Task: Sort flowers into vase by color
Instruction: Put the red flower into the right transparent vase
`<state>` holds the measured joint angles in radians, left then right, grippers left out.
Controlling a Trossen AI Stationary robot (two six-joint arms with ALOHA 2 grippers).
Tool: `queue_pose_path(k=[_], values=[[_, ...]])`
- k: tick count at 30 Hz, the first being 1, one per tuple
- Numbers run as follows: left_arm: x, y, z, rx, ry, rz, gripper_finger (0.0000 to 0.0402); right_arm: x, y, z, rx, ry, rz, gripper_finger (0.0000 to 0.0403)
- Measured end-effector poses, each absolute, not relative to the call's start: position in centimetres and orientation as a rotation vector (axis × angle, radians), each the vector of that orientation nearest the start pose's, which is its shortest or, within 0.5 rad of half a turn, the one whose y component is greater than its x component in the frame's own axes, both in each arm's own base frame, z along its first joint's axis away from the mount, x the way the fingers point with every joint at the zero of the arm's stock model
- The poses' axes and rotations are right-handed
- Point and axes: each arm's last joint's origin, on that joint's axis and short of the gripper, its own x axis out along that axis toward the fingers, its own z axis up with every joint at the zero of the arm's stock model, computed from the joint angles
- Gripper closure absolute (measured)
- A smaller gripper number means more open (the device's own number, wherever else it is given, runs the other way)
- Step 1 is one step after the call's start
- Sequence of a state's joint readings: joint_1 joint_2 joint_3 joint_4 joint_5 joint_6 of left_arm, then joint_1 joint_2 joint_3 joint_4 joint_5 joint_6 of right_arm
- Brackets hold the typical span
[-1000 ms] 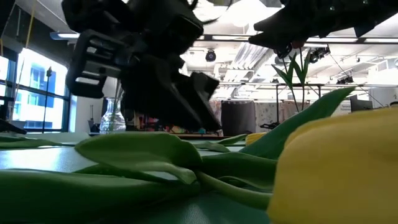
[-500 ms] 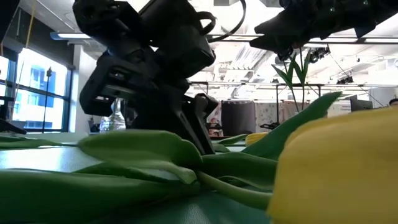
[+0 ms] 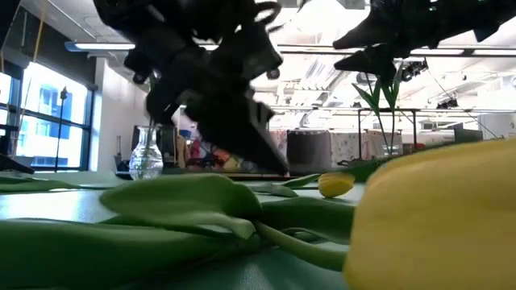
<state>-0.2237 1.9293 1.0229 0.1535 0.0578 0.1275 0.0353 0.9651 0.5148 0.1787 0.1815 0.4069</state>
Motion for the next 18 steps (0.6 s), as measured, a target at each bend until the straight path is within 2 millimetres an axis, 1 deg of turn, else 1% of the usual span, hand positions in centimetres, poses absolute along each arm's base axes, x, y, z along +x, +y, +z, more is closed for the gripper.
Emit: queue_pose_path(k=[4,8,10,12,15,18], values=[[37.2,-7.8,14.7,0.161,0.687,-0.218,0.0401,19.7,0.1,24.3,0.408,0.277,-0.247,0.0210],[36.7,-6.6,16.1,0.149,0.629,-0.065,0.0401,18.0,1.1,24.4,0.392,0.301,-0.358,0.0210],[35.9,-5.7,16.5,0.128,0.584,0.024,0.0401,17.3,1.8,24.3,0.371,0.299,-0.433,0.0210],[34.8,-4.9,16.8,0.089,0.512,0.086,0.0401,16.8,2.5,24.2,0.359,0.294,-0.473,0.0210],[32.9,-3.6,17.2,0.015,0.329,0.148,0.0401,16.7,3.6,23.9,0.371,0.292,-0.483,0.0210],[31.3,-2.5,16.9,-0.048,0.137,0.154,0.0401,16.9,4.5,22.5,0.396,0.307,-0.510,0.0210]])
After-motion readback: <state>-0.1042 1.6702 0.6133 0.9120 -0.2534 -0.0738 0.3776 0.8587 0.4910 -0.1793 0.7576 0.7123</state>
